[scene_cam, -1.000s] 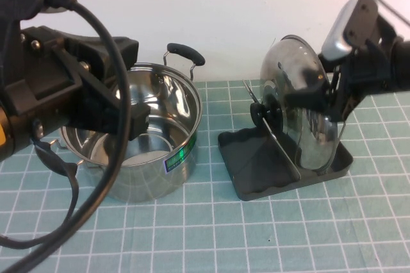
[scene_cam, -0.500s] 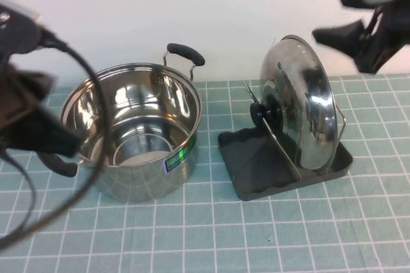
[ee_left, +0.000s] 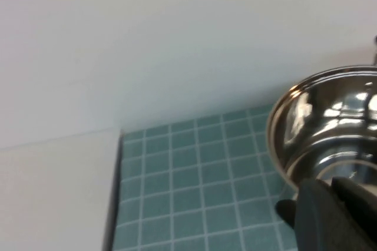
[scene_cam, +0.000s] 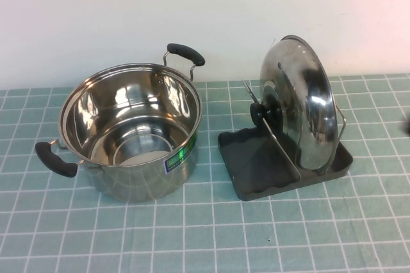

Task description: Put pot lid on rack

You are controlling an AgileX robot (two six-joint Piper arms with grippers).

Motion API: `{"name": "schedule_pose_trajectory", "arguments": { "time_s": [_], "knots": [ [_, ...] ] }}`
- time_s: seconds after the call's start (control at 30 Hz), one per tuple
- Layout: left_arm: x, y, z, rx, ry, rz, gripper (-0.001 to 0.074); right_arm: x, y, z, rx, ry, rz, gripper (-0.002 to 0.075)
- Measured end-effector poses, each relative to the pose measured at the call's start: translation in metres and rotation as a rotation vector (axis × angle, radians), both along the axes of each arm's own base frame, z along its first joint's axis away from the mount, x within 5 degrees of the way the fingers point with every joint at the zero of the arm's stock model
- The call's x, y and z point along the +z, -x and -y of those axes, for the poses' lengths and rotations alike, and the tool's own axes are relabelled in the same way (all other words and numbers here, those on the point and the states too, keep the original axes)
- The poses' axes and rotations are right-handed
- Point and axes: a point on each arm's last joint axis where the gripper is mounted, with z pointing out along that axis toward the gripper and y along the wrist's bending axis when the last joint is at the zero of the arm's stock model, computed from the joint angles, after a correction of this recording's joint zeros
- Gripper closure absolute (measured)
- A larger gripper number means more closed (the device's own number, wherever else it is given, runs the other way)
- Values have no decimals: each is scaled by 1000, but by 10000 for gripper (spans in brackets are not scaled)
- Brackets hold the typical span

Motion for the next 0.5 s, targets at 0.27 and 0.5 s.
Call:
{"name": "schedule_pose_trajectory", "arguments": {
  "time_s": [0.27, 0.5],
  "knots": [
    [-65, 35, -16, -175, 105, 100, 736, -4, 54, 39, -314, 173, 167, 720],
    [-124, 54, -23, -271, 177, 178, 736, -39, 108, 48, -423, 26, 353, 720]
  ]
}}
